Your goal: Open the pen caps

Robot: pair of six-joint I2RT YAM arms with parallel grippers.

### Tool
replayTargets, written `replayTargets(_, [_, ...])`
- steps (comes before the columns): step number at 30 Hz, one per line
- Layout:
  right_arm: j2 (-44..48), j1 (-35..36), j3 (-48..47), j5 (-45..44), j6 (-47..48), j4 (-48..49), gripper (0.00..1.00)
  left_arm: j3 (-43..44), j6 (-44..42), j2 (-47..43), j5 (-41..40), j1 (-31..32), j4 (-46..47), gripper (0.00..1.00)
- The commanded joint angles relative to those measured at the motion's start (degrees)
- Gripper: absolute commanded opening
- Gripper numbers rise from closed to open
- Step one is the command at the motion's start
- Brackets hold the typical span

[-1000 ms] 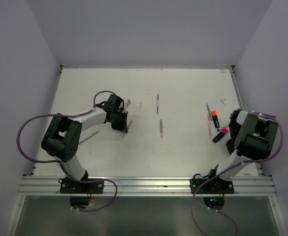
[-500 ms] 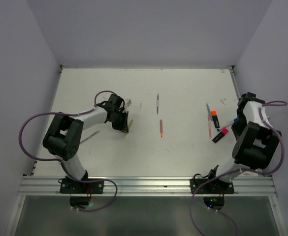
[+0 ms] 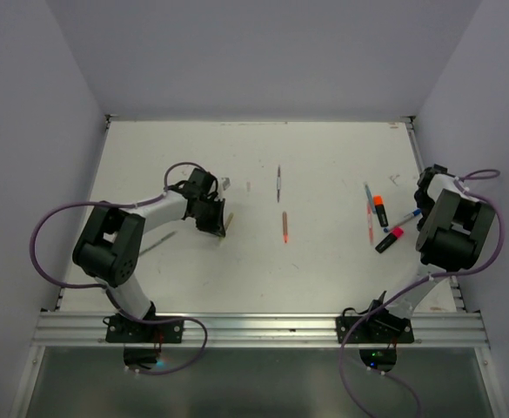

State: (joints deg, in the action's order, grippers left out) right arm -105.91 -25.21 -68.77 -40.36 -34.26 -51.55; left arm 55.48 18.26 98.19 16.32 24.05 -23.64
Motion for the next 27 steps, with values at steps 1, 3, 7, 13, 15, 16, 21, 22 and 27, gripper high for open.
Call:
replayTargets(1, [1.23, -0.1, -1.71, -8.22, 3.58, 3.39, 0.0, -0.73, -0.68, -0.9, 0.64, -0.85, -0.09, 0.0])
replayTargets(3, [-0.26, -1.06, -3.11, -9.91, 4.63, 3.3, 0.0, -0.73, -0.42, -0.63, 1.0, -0.94, -0.01, 0.0])
replayTargets(7, [-4.74, -4.22, -6.72, -12.99, 6.75, 4.53, 0.0, -1.08, -0.07, -0.54, 1.7, -1.29, 0.17, 0.0])
replayTargets(13, [-9.66, -5.46, -8.13, -12.73, 9.03, 6.37, 0.0, -1.87, 0.02, -1.6, 1.88, -2.25, 0.17, 0.0])
replayTargets(15, [-11.24, -5.29, -8.22, -12.29, 8.51, 5.42, 0.0, -2.13, -0.07, -1.95, 1.7, -2.52, 0.17, 0.0])
replayTargets(16, [-11.25, -5.29, -7.78, -12.29, 8.07, 5.41, 0.0, -2.4, -0.07, -2.3, 1.7, -2.61, 0.17, 0.0])
replayTargets(21, [-9.06, -5.2, -3.39, -10.97, 9.39, 7.95, 0.0, -3.28, 0.19, -3.09, 1.79, -3.66, 0.43, 0.0])
replayTargets(22, [-8.27, -5.2, -2.6, -10.19, 9.04, 7.43, 0.0, -3.45, 0.2, -3.01, 1.96, -3.66, 0.52, 0.0])
replayTargets(27, [-6.42, -3.36, -1.8, -9.65, 10.44, 7.08, 0.0, -3.01, 0.46, -2.74, 2.4, -3.66, 0.96, 0.0])
